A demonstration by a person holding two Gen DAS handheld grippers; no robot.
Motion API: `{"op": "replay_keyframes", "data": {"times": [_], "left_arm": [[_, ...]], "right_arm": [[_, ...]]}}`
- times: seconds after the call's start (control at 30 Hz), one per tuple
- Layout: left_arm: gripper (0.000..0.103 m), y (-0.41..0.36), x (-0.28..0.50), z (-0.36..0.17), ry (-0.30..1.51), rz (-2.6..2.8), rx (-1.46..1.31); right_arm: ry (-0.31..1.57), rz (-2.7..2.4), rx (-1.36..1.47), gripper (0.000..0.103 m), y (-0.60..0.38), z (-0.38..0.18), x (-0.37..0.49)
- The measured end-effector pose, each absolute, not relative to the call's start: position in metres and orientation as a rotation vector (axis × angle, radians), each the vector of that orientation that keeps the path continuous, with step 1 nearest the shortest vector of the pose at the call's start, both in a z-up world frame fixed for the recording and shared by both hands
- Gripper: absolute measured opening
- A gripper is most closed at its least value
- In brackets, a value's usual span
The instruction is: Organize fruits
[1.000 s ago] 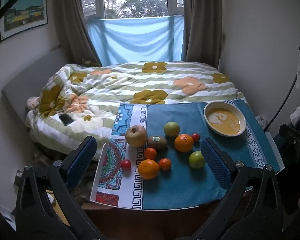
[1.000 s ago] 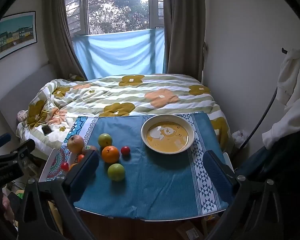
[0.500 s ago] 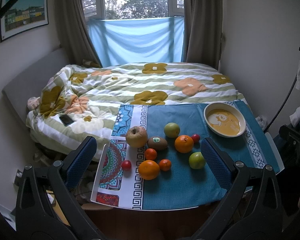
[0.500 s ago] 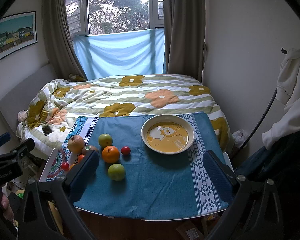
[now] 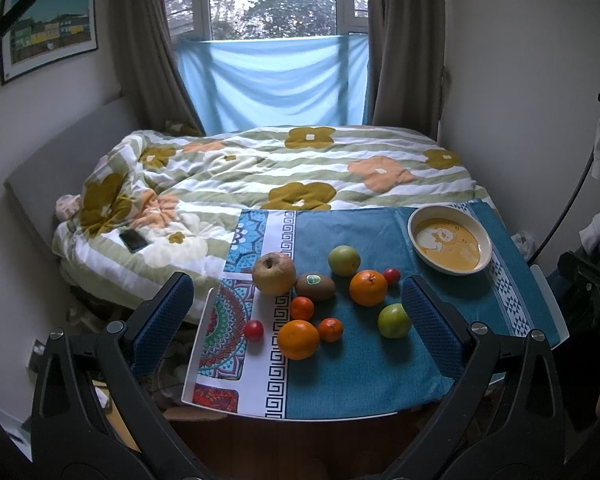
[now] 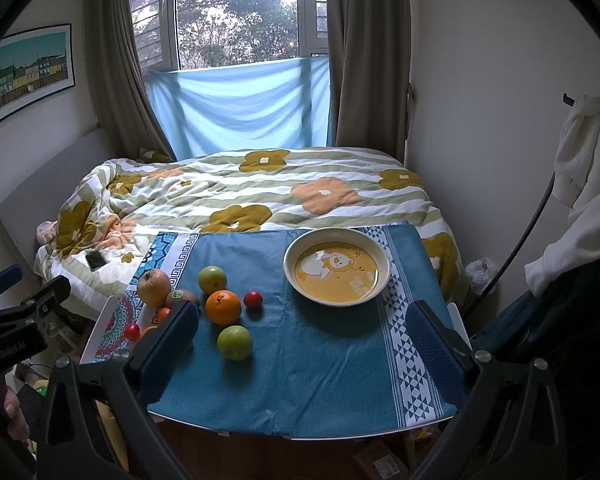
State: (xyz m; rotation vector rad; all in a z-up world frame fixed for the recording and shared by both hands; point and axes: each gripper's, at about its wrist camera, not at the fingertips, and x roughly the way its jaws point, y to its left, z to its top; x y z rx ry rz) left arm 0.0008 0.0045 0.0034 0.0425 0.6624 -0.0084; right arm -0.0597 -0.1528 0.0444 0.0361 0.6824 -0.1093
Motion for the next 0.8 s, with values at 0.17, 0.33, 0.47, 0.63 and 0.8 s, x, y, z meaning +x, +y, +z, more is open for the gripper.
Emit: {"op": "replay_keyframes", "data": {"times": [0.17,0.33,0.47,0.63,0.8], "left_arm": [[0.103,0.0055,0.0012,0.0070,0.661,-0.005,0.042],[0.103,0.0068,0.0009,0.0071,0.660,-0.005,0.042],[0.103,0.0069,0.0007,0.0069,0.660,-0.006,0.042],[0.103,0.0068,0.0005,0.0068,0.659,-0.005,0.042],[0.103,0.0075,0.0015,0.0072,0.657,-0.005,0.041]], "right_arm": [[0.683,-0.111,0.036,0.103,-0.1523,0.0443,-0.0601],[0.681,-0.110,0.035,0.103,-0.1521,0.0450,-0.0598],[0.681,-0.109,0.037,0.103,-0.1520,0.0457,-0.0592],[0.680,-0.110,0.037,0.103,-0.1515,0.0467,-0.0592],[0.680,-0.109,0.038,0.103,-0.1505,0.0477,-0.0594]]}}
